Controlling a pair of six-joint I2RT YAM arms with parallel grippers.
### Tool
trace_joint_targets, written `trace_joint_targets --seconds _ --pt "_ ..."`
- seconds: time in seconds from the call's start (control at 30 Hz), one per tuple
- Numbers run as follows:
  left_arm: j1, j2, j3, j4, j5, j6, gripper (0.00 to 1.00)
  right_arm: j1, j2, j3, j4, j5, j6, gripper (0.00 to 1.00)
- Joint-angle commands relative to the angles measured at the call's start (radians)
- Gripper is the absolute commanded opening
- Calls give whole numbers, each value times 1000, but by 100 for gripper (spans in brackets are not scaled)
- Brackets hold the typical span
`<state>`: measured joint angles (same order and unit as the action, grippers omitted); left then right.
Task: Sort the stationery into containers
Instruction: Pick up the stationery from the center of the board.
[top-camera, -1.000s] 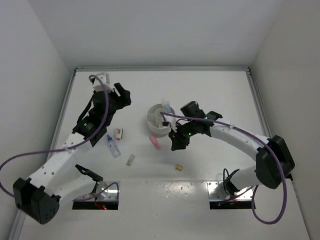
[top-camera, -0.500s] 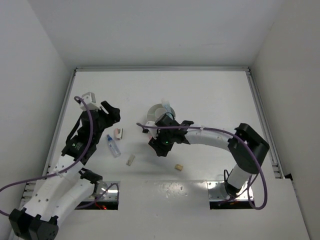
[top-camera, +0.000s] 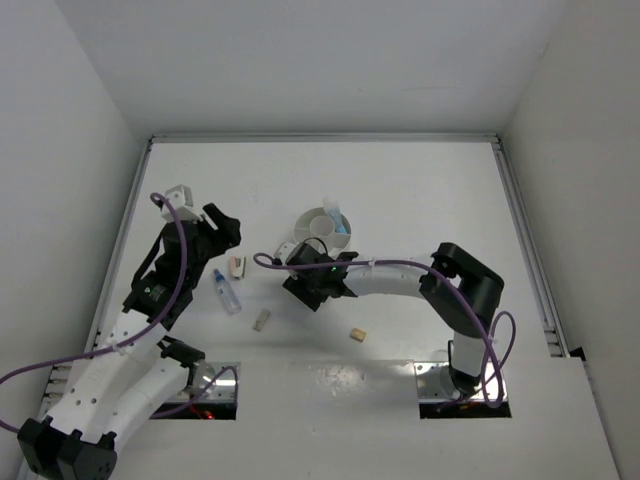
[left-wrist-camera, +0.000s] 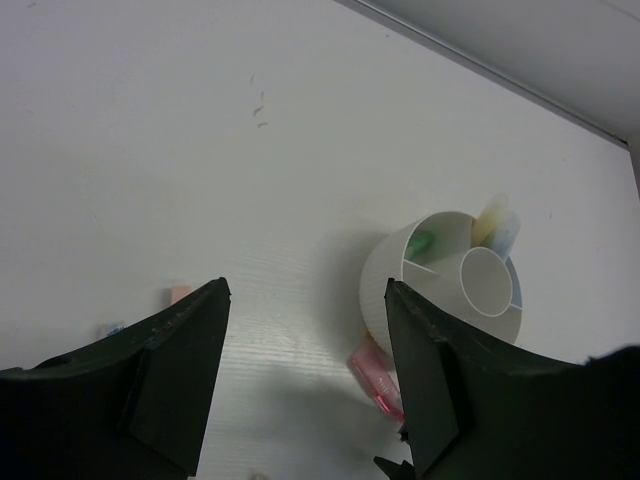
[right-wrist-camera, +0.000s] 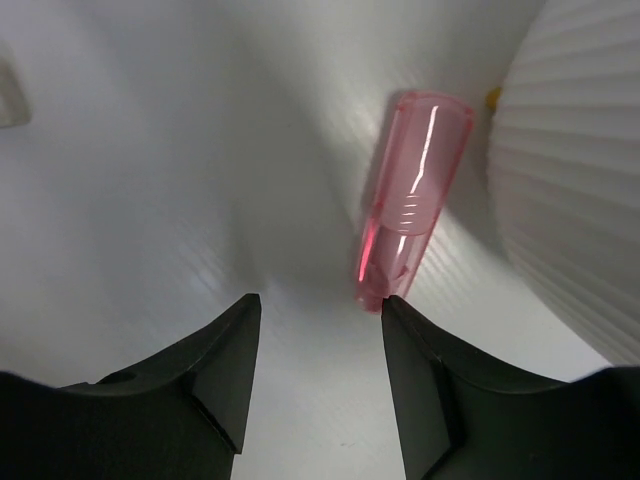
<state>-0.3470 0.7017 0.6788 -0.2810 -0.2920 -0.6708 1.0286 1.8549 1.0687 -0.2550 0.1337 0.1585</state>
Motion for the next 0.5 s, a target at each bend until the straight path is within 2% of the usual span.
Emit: trace_joint_targets --seconds 0.0,0.17,0.47 --pt "11 -15 24 13 -1 19 69 1 -33 34 43 89 15 53" --pt "11 -5 24 13 -1 19 71 1 -51 34 34 89 4 53" --pt "11 -5 24 13 8 19 71 -24 26 70 7 41 -5 54"
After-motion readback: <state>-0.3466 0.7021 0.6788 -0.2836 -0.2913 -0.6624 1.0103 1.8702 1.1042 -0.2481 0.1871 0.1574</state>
